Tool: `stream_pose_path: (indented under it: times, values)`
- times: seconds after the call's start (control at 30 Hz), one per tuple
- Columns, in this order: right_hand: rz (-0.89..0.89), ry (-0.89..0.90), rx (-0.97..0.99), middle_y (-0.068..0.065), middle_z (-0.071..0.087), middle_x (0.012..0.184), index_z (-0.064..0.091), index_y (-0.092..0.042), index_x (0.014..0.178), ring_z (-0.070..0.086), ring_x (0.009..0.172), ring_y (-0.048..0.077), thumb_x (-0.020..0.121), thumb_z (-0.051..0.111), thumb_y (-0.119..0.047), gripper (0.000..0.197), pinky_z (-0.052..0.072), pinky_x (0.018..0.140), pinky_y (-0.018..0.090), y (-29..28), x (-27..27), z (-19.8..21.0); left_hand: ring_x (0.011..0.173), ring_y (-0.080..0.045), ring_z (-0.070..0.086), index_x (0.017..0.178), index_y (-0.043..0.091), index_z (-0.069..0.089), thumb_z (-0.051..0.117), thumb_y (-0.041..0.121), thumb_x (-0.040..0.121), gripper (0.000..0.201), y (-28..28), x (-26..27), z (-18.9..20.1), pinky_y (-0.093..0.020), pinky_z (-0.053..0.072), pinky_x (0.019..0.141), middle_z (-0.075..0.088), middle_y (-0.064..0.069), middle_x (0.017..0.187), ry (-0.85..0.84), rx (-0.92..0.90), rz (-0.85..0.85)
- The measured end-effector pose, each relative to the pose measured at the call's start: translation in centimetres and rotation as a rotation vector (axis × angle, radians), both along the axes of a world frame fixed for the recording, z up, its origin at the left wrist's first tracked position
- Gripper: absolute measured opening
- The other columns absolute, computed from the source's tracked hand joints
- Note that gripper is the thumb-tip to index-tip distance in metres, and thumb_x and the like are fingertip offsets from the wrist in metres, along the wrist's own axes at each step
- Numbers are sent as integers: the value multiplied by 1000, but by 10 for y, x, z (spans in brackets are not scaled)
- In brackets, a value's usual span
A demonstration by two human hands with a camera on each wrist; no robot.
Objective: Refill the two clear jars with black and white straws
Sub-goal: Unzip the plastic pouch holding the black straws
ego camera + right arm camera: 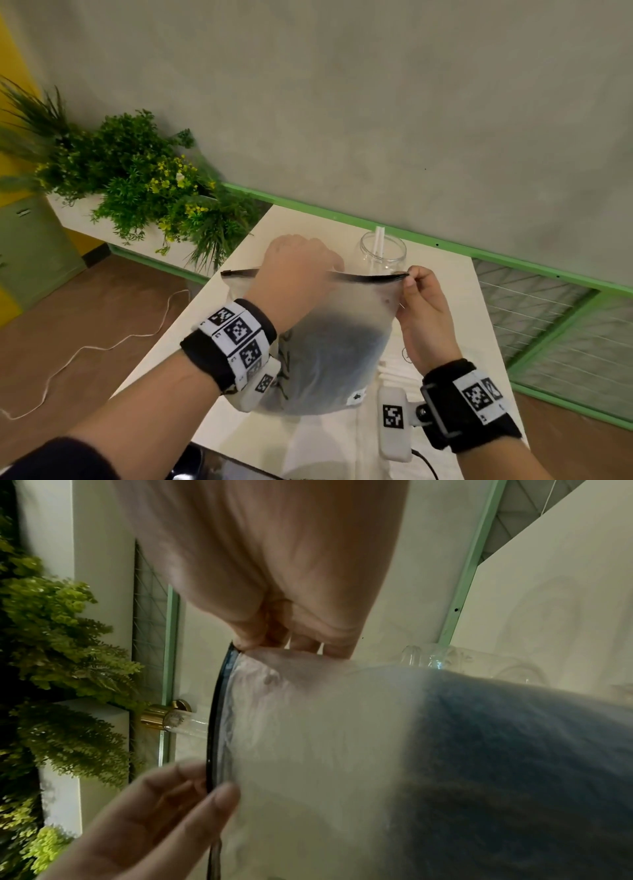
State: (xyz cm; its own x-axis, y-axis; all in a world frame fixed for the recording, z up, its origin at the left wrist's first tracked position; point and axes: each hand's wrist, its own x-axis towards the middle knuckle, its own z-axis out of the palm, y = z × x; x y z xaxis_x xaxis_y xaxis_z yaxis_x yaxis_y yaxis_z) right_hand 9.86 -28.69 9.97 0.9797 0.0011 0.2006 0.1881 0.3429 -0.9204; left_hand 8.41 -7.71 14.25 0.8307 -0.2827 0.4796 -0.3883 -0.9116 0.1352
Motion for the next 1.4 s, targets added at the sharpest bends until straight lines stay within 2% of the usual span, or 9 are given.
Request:
stream_pose_path:
  times: [0.13,0.3,0.5,0.67,0.73,0.83,1.0,1.27,1.4]
  values:
    - [18,0,12,-1,60,84,54,-25,86,52,72,10,73,69,-48,30,44,63,21,0,-2,0,107,-20,48,85,34,67,65,46,79,14,-19,4,1,-35,22,98,55,10,109,6,45,-57]
    - [-57,-38,-92,-4,60,86,51,-19,90,55,77,9,98,48,-13,11,44,72,29,-2,-8,5,114,-10,49,102,36,67,41,55,92,33,-4,7,-1,-42,18,112,57,19,119,249,108,-33]
    - [-219,-870,-1207,-7,56,125,51,-24,118,43,127,20,82,67,-25,39,32,104,34,0,-22,24,95,-13,60,99,33,69,38,48,91,35,1,2,2,-33,38,92,67,16,104,210,71,-100]
    - [-99,-844,-1778,-9,69,84,62,-23,88,63,97,24,73,76,-24,21,43,85,39,8,-4,31,88,-12,61,96,32,71,32,56,85,47,5,-1,-5,-33,43,87,68,17,98,175,-3,-130]
    - [-23,-730,-1773,-4,67,80,58,-20,85,60,84,26,88,62,-22,6,45,70,35,5,1,38,88,-11,60,93,32,71,22,67,80,61,13,-3,-5,-33,43,87,66,17,97,230,43,-75]
    - [81,-586,-1682,3,66,90,60,-12,96,55,87,26,98,48,-22,16,45,69,38,2,6,45,82,-13,60,86,30,70,15,75,79,71,29,-3,-5,-35,46,80,65,13,91,343,192,57]
    - [19,-683,-1408,0,68,86,67,-12,95,53,81,20,96,47,-31,27,43,71,30,5,7,43,84,-21,62,89,20,72,42,45,94,39,50,-4,-1,-34,49,74,66,7,93,116,17,105]
    - [-47,-812,-1087,-5,52,77,69,-11,91,42,70,6,88,64,-17,9,38,67,15,26,-6,38,78,-6,56,77,30,69,25,79,78,65,63,-24,1,-25,38,56,60,16,85,131,-338,234]
    - [-69,-828,-1070,-7,48,79,70,-9,92,43,71,6,86,68,-13,7,38,69,14,37,-5,40,73,-5,56,81,33,70,52,65,81,37,67,-25,-5,-26,46,59,61,17,91,111,-337,299]
